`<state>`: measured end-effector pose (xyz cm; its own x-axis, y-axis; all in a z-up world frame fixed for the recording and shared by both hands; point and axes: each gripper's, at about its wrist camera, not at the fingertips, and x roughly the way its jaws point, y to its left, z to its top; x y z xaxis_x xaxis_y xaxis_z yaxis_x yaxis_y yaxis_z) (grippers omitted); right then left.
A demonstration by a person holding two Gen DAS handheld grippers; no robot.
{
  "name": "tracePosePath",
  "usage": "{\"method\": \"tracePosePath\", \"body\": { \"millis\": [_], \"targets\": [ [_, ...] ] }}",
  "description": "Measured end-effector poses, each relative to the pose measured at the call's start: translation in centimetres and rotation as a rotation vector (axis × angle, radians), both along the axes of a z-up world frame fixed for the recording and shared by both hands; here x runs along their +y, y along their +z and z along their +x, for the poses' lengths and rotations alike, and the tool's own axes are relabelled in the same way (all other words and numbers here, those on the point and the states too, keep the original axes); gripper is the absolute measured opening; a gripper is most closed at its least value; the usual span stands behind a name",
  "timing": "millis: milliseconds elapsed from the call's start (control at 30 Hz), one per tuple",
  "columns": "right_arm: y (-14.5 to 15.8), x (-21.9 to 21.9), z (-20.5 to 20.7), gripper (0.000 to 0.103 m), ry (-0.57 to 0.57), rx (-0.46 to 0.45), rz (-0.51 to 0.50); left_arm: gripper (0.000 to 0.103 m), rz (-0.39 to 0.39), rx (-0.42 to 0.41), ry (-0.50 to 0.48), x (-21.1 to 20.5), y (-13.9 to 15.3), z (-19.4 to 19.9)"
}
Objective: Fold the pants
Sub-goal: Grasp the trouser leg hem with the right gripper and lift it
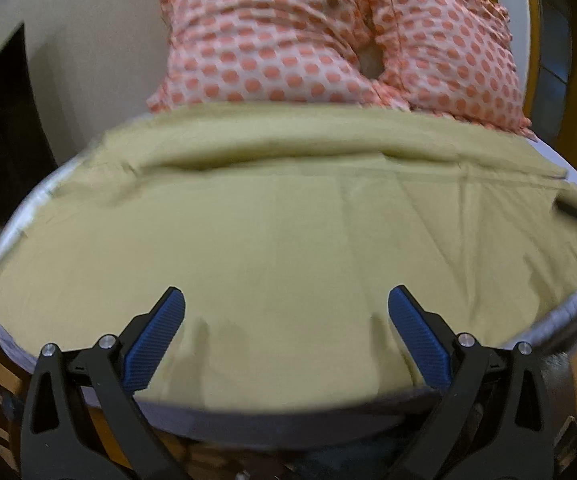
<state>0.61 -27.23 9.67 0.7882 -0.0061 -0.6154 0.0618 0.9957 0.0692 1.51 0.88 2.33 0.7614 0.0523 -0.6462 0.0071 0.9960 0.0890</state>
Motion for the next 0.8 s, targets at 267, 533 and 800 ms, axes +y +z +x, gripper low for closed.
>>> {"method": "tracePosePath", "body": {
  "millis": [267, 533, 800],
  "targets": [
    [2.3, -10.9, 18.9, 0.077, -0.394, 0.148, 0.068, 0.101, 0.016, -0.092, 0.015, 1.0, 4.1, 3.8],
    [-3.4, -18.5, 33.2, 0.064, -0.721, 0.32, 0.141, 0.101, 0.0, -0.114, 0.02, 2.6, 4.7, 6.4],
    [-6.8, -20.2, 34.4, 0.042, -0.744, 0.28, 0.078, 0.101, -0.017, -0.073, 0.024, 3.3, 3.1, 8.3]
  ]
}}
